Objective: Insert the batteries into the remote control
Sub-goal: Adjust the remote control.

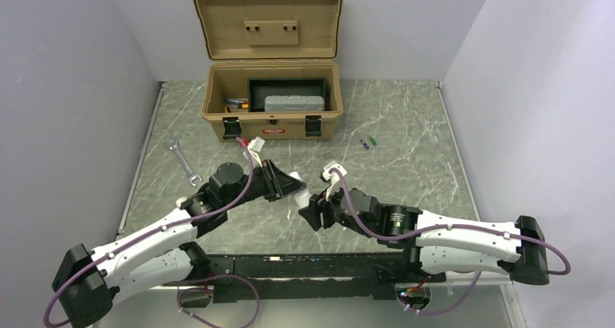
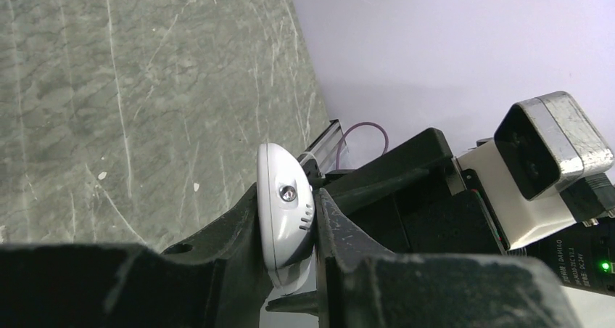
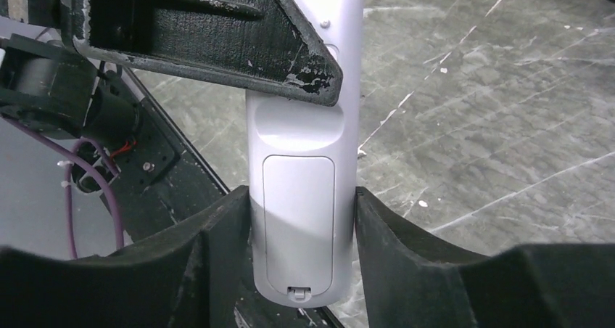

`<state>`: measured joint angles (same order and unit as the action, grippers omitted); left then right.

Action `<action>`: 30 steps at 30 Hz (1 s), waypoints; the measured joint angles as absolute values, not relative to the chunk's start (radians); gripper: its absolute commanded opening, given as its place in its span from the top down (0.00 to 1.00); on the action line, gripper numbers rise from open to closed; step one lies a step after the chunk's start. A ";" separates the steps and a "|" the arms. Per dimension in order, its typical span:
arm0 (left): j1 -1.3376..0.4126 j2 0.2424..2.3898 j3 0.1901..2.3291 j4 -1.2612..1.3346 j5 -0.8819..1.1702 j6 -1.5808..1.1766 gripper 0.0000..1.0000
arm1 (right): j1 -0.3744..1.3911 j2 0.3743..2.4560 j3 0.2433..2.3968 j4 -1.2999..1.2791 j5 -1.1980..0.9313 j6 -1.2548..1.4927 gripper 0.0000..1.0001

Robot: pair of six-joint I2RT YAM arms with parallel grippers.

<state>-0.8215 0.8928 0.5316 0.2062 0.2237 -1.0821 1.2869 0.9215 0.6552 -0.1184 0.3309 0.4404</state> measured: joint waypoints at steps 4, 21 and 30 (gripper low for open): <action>-0.821 0.889 0.533 0.196 0.218 -1.081 0.94 | 1.286 0.927 0.661 -0.124 0.331 0.434 0.84; -0.812 0.870 0.527 0.195 0.197 -1.089 1.00 | 1.282 0.971 0.710 -0.152 0.331 0.411 0.43; -0.813 0.868 0.528 0.167 0.194 -1.103 1.00 | 1.282 1.023 0.754 -0.168 0.326 0.392 0.53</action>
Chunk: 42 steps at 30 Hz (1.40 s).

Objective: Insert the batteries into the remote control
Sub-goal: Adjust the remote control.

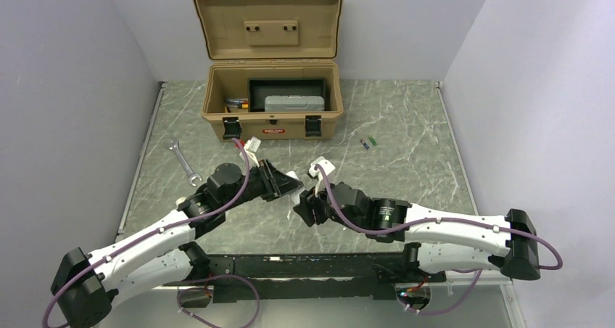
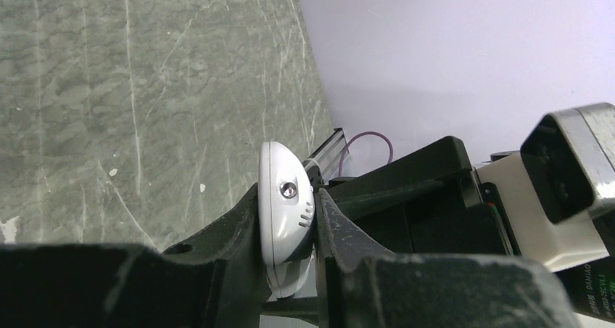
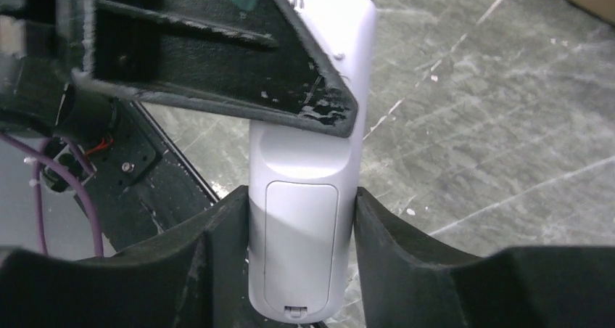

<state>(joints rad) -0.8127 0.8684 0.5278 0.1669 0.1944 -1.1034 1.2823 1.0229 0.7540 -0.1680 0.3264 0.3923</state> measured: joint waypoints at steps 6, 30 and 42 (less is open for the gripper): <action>-0.812 0.868 0.528 0.145 0.185 -1.105 1.00 | 1.280 1.059 0.772 -0.182 0.327 0.389 0.35; -0.813 0.859 0.528 0.151 0.168 -1.142 0.53 | 1.280 1.064 0.772 -0.224 0.308 0.387 1.00; -0.810 0.848 0.528 0.146 0.165 -1.143 0.53 | 1.280 1.068 0.786 -0.239 0.305 0.361 1.00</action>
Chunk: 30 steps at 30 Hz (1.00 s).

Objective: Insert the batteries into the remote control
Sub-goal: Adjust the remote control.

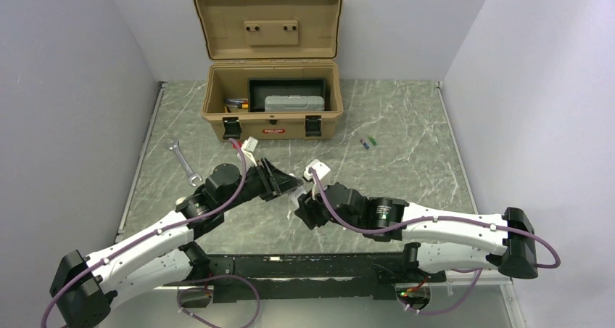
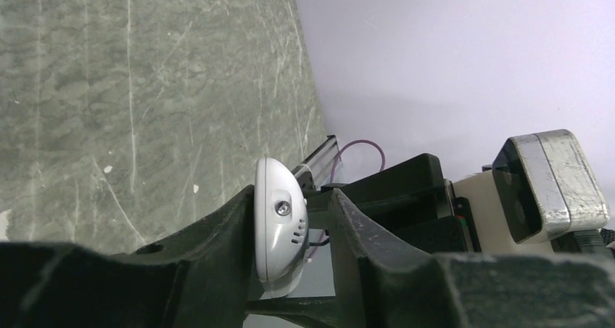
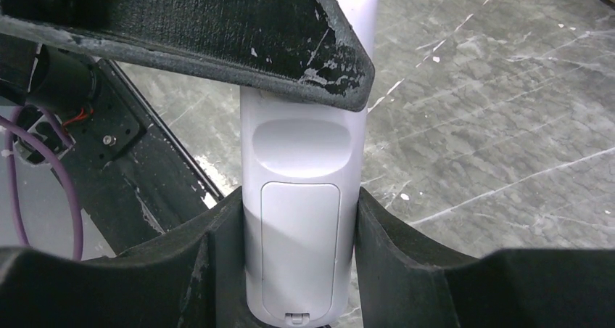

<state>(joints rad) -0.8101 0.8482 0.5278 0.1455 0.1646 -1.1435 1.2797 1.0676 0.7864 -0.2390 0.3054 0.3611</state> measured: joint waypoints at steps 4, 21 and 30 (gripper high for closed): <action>-0.810 0.864 0.528 0.148 0.191 -1.143 0.52 | 1.280 1.069 0.790 -0.243 0.305 0.350 1.00; -0.810 0.893 0.533 0.147 0.224 -1.148 1.00 | 1.280 1.082 0.811 -0.252 0.302 0.323 0.43; -0.780 0.848 0.492 0.167 0.221 -1.139 1.00 | 1.282 0.919 0.873 -0.284 0.364 0.361 0.30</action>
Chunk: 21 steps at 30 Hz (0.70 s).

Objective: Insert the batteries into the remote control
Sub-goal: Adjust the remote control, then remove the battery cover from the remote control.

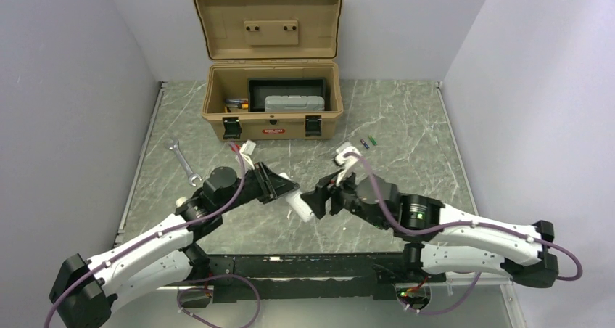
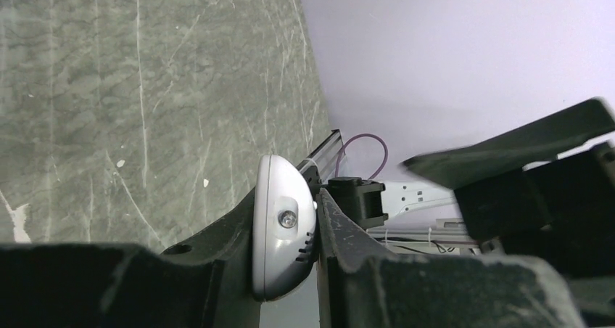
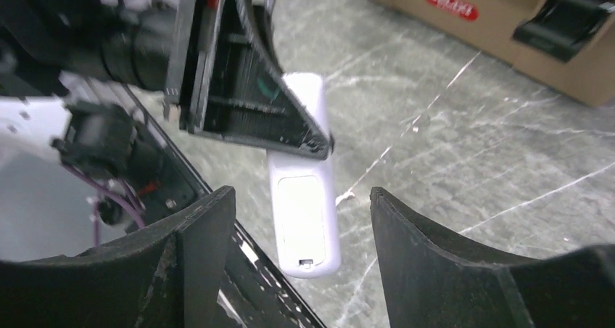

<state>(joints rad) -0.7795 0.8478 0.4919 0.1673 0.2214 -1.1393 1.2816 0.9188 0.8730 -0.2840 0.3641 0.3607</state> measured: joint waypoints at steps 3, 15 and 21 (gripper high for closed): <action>-0.776 0.805 0.445 0.206 0.212 -1.119 1.00 | 1.282 0.845 0.887 -0.291 0.409 0.389 0.33; -0.772 0.778 0.417 0.275 0.243 -1.066 1.00 | 1.282 0.783 0.845 -0.368 0.450 0.432 0.32; -0.769 0.865 0.533 0.181 0.380 -1.008 1.00 | 1.282 0.753 0.808 -0.379 0.277 0.224 0.32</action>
<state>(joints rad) -0.7689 0.8650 0.5335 0.1810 0.3798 -1.0077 1.2816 0.7528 0.8082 -0.3794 0.2768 0.2237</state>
